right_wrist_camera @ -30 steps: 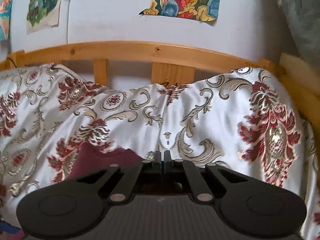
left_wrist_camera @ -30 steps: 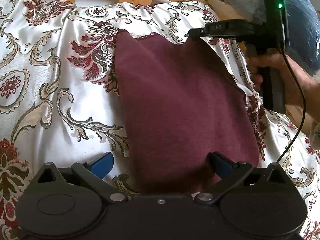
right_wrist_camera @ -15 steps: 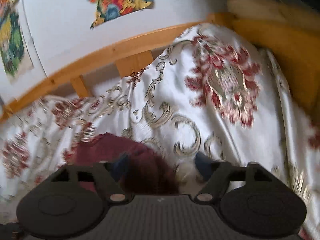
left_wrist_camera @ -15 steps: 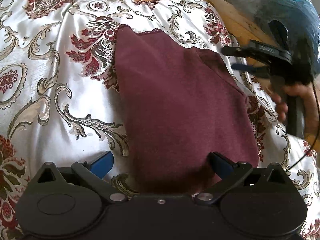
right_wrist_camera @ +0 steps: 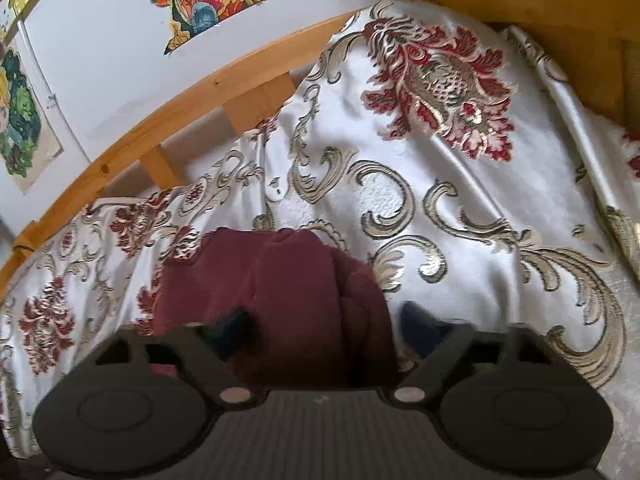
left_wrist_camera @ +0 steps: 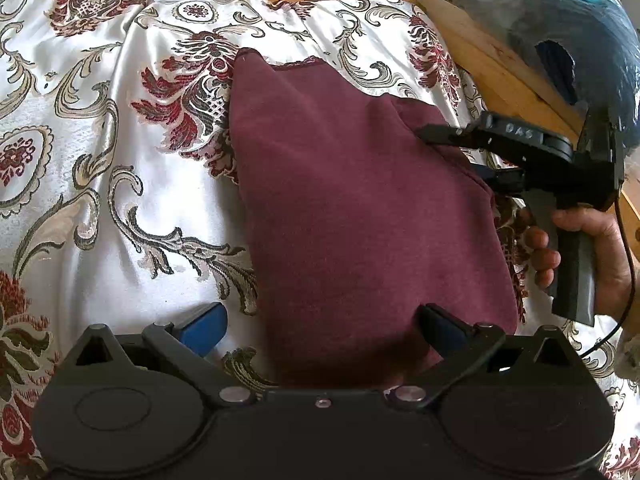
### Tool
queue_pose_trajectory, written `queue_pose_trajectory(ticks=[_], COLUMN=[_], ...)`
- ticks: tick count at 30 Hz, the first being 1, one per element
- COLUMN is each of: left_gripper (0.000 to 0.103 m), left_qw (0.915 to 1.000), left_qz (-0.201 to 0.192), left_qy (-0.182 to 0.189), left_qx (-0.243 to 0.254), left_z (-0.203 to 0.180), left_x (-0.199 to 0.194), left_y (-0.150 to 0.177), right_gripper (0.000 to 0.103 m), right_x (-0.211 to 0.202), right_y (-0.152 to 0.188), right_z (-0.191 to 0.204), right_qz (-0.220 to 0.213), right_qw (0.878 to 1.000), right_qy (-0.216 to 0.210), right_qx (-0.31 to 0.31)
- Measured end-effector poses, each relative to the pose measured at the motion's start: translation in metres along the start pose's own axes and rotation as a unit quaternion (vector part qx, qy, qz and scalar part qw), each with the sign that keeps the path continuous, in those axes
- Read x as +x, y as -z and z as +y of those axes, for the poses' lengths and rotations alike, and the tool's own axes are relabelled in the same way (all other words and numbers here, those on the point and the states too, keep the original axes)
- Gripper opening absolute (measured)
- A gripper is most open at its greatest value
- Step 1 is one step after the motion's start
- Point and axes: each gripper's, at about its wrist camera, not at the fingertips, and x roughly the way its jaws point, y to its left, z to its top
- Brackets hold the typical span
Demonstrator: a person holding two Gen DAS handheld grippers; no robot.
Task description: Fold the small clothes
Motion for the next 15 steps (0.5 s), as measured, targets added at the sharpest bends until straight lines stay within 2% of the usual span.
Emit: queue_pose_trajectory(ticks=[4, 6, 15], left_gripper=[0.103, 0.103, 0.103], left_qw=[1.0, 1.0, 1.0], left_qz=[0.002, 0.002, 0.003], left_qy=[0.001, 0.002, 0.003], left_qx=[-0.001, -0.001, -0.002], left_z=[0.0, 0.001, 0.001], left_x=[0.0, 0.0, 0.001], left_y=[-0.001, -0.001, -0.001], right_gripper=[0.049, 0.044, 0.042], right_x=[-0.004, -0.006, -0.002], right_y=[0.007, 0.011, 0.013], right_z=[-0.005, -0.009, -0.014], right_qz=[-0.005, -0.005, 0.001], right_qw=[1.0, 1.0, 1.0], right_qy=[0.002, -0.003, -0.004], right_qx=[0.013, 0.021, 0.028])
